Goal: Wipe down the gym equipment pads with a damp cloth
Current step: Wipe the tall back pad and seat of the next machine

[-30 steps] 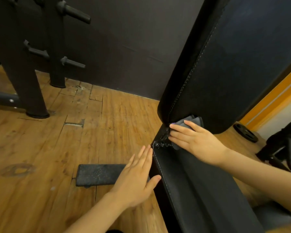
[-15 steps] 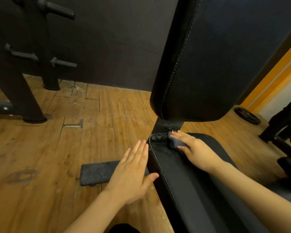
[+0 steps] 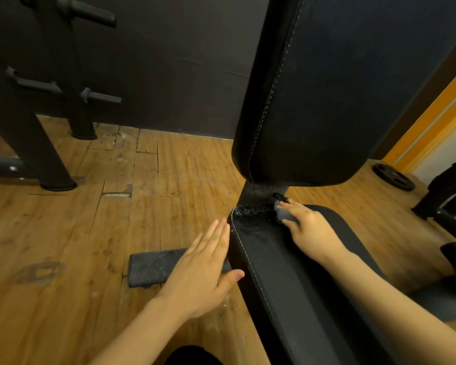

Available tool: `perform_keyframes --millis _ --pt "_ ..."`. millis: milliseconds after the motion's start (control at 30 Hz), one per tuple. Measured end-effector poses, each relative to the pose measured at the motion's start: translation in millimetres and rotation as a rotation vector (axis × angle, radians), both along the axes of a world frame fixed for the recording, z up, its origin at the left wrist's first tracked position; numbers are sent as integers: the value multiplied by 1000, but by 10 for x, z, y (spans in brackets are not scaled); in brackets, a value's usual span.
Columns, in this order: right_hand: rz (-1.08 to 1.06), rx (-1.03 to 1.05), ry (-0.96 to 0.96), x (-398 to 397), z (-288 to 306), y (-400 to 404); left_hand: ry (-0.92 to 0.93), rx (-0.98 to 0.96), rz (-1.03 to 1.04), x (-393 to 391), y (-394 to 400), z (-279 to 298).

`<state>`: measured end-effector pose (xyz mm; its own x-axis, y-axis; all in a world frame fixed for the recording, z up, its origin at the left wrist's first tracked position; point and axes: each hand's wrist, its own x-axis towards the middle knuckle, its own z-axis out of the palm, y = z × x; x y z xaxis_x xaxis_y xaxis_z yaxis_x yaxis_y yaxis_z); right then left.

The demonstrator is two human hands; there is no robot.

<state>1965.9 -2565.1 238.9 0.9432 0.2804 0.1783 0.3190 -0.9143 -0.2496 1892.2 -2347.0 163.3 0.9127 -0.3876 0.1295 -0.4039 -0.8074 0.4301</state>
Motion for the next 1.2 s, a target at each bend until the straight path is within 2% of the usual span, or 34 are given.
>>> perform_keyframes --millis 200,300,400,533,600,667,767,833,867,967,1033,1133,1200 --pt "275 -22 -22 -57 -46 665 12 -40 49 13 -95 40" --pt "223 0 30 -40 47 364 -1 -3 19 24 -47 29" --pt "151 -22 -26 -48 14 320 1 5 22 5 -19 43" --pt "260 -42 -51 -88 -89 666 13 -47 54 -8 -65 65" --pt "287 -39 -25 -88 -60 579 8 -70 66 5 -82 61" --pt "219 -30 9 -41 -31 288 8 -88 70 11 -91 51" --pt "-89 6 33 77 46 -265 -6 -80 61 18 -108 51" --pt "-232 -12 25 129 31 -360 -11 -101 78 17 -114 69" --pt "-221 -23 11 139 6 -267 -10 -120 84 17 -130 80" --pt "70 -16 -11 84 -100 237 3 -181 110 20 -196 116" --pt "158 10 -4 10 -99 335 -5 -184 121 38 -214 125" --pt "134 74 18 -8 -40 -48 -4 -141 116 53 -194 103" --pt "32 89 37 -16 -18 -324 17 -116 105 40 -174 99"
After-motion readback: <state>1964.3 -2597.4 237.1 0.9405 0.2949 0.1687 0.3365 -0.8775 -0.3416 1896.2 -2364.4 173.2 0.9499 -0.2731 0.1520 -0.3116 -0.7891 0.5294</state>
